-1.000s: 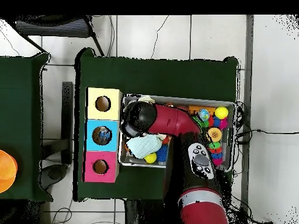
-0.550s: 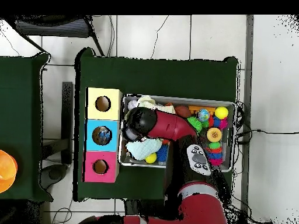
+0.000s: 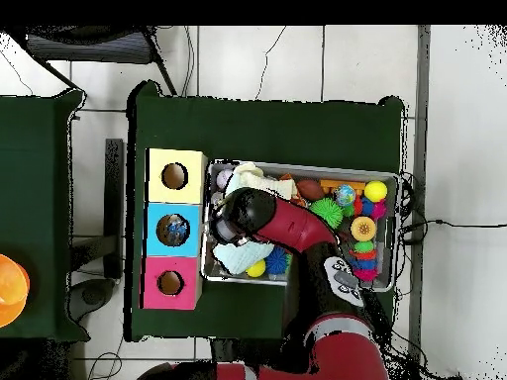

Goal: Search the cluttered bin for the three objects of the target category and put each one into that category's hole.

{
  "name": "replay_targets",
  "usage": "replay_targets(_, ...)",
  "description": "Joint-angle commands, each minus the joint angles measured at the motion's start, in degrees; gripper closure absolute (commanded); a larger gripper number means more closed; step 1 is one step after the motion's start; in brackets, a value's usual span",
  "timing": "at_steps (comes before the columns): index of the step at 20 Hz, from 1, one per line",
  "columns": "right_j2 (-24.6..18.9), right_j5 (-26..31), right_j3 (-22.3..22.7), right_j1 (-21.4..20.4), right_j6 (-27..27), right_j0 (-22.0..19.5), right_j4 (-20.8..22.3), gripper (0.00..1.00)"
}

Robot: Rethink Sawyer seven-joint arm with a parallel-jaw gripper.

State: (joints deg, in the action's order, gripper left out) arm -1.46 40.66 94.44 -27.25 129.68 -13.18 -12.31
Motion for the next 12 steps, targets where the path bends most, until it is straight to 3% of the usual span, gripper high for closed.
replay_targets(1, -2.25, -6.94, 4.32, 2.28, 11.93, -1.03, -4.84, 0.0)
replay_targets(7, -4.32, -11.13, 6.87, 0.66, 9.94, -1.74, -7.36, 0.0)
replay_targets(12, -3.54, -11.43, 7.91, -1.21, 9.93, -0.68, -8.02, 0.0)
